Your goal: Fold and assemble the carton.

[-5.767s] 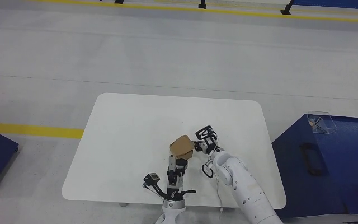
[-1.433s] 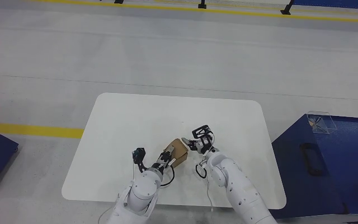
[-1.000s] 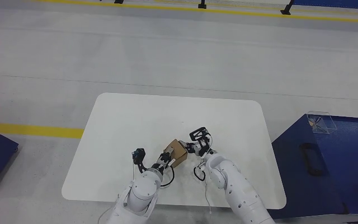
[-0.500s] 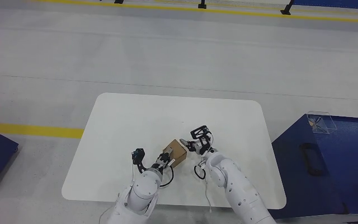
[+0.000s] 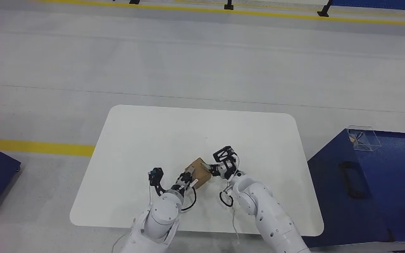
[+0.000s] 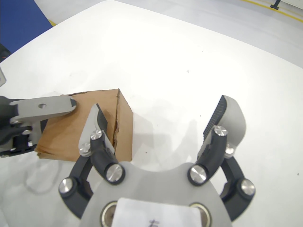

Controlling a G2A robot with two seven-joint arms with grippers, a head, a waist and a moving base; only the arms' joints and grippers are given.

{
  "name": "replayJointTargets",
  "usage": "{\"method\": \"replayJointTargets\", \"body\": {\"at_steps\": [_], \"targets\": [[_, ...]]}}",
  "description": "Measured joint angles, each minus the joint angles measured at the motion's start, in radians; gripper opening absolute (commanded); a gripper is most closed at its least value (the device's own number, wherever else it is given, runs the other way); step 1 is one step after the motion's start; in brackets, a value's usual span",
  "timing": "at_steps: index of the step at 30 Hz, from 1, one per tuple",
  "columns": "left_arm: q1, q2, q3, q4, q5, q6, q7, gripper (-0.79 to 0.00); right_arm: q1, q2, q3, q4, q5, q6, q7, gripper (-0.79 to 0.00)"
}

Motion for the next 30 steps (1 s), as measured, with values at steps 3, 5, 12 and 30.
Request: {"method": "replayJointTargets", "body": {"at_steps": [3,5,12,30], "targets": [[0.025,0.002,-0.004,-0.04,0.02,-0.011,0.045,-0.126,0.013,-0.004,-0.005,0.015,0.017,0.007,0.022,0.0],[0.053,0.003,0.0,-0.084,0.044,-0.021,0.085,0.0,0.02,-0.005,-0.01,0.023,0.013,0.001,0.034,0.0],[0.141,0.016,0.021,-0.215,0.176,-0.092,0.128,0.0,0.019,0.006,-0.001,0.01,-0.034,-0.06,0.041,0.0],[0.192,0.039,0.021,-0.298,0.383,-0.28,0.169,0.0,0.187,-0.004,-0.025,0.16,-0.121,-0.019,0.057,0.0]]}}
